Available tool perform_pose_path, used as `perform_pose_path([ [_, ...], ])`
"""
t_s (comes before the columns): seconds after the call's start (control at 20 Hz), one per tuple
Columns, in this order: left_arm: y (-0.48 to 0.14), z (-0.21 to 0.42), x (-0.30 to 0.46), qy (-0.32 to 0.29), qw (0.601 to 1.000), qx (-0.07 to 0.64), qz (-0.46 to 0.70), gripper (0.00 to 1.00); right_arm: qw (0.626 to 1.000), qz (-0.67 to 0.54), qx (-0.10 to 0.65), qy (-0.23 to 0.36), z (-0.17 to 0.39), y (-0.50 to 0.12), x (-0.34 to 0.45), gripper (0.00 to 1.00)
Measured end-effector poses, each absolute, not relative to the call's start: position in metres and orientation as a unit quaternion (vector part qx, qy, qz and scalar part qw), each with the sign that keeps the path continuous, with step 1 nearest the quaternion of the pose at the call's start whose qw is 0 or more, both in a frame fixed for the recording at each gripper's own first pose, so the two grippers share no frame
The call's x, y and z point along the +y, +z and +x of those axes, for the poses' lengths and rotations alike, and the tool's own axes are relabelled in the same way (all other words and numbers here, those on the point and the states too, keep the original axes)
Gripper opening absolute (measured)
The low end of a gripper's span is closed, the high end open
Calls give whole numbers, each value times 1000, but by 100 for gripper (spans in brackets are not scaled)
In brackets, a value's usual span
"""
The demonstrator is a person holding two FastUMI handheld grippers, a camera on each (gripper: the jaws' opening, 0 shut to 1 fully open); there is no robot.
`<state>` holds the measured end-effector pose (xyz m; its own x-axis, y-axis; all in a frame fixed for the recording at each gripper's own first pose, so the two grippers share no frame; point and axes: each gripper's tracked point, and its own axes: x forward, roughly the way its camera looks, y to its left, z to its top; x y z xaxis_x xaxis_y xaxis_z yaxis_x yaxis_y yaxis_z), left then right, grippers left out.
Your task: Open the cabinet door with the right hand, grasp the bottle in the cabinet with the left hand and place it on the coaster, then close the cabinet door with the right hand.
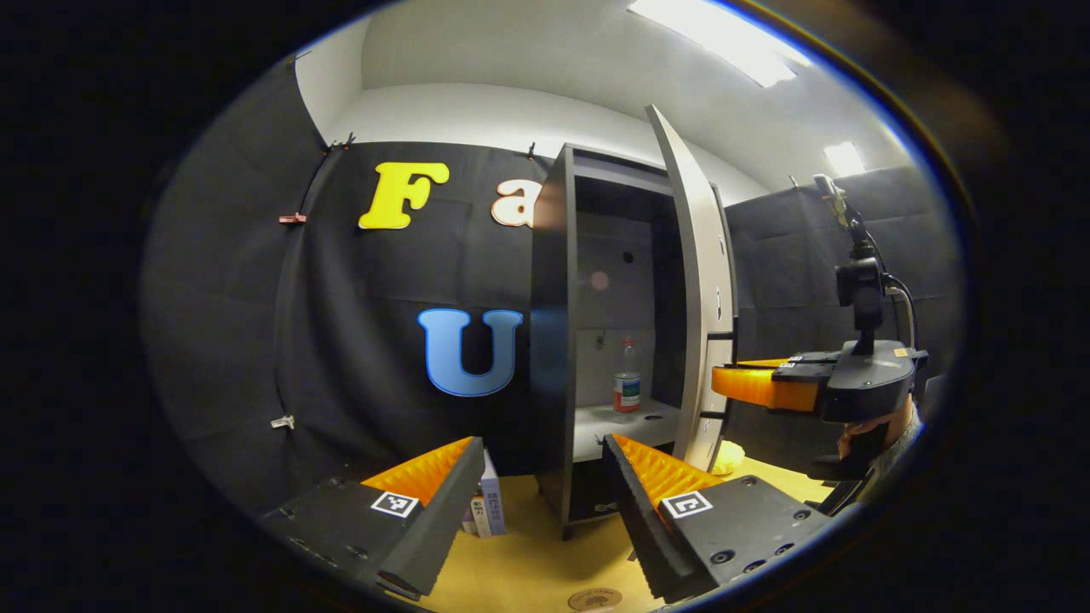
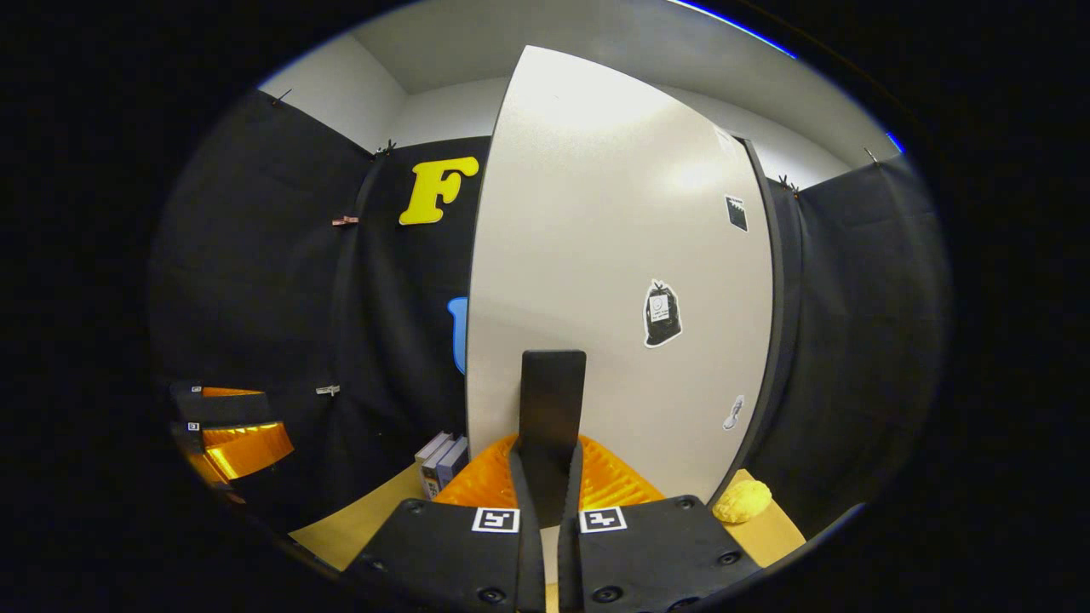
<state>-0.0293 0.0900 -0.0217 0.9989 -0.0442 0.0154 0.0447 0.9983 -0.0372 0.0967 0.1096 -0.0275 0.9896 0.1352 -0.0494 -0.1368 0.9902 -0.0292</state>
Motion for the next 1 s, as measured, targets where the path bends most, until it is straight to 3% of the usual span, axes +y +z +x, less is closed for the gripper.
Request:
perform_pose_path([
  [0.55, -18, -18, 18, -134, 990, -13, -37, 88, 1000, -5, 26, 18, 54, -24, 52, 10],
  [0.65, -18, -16, 6, -147, 988, -11, -41, 84, 1000, 3, 25, 12, 49, -24, 41, 10],
  [1.0, -11, 9, -47, -179, 983, -8, -38, 88, 1000, 5, 23, -12, 23, -23, -7, 9],
])
